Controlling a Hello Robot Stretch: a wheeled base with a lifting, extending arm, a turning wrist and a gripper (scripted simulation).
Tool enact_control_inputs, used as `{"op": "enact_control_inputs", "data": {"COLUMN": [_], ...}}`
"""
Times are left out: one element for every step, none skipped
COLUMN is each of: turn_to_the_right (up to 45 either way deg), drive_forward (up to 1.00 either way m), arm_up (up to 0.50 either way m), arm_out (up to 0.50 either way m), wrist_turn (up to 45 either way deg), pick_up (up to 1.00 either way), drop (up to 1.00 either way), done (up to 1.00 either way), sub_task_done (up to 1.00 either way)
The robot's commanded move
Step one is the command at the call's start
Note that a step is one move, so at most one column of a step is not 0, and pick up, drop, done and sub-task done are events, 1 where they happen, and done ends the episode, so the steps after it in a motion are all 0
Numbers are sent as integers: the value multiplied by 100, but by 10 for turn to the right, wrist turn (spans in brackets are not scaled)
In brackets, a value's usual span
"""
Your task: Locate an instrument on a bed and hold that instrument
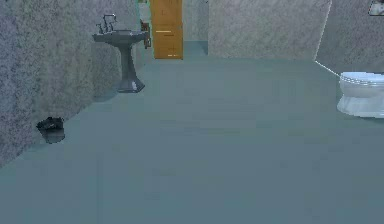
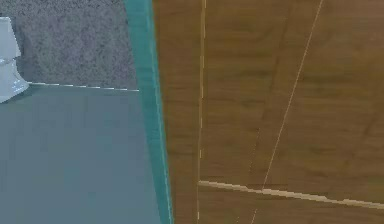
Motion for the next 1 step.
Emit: {"op": "enact_control_inputs", "data": {"turn_to_the_right": [0], "drive_forward": [40], "arm_up": [0], "arm_out": [0], "wrist_turn": [0], "pick_up": [0], "drop": [0], "done": [0], "sub_task_done": [0]}}
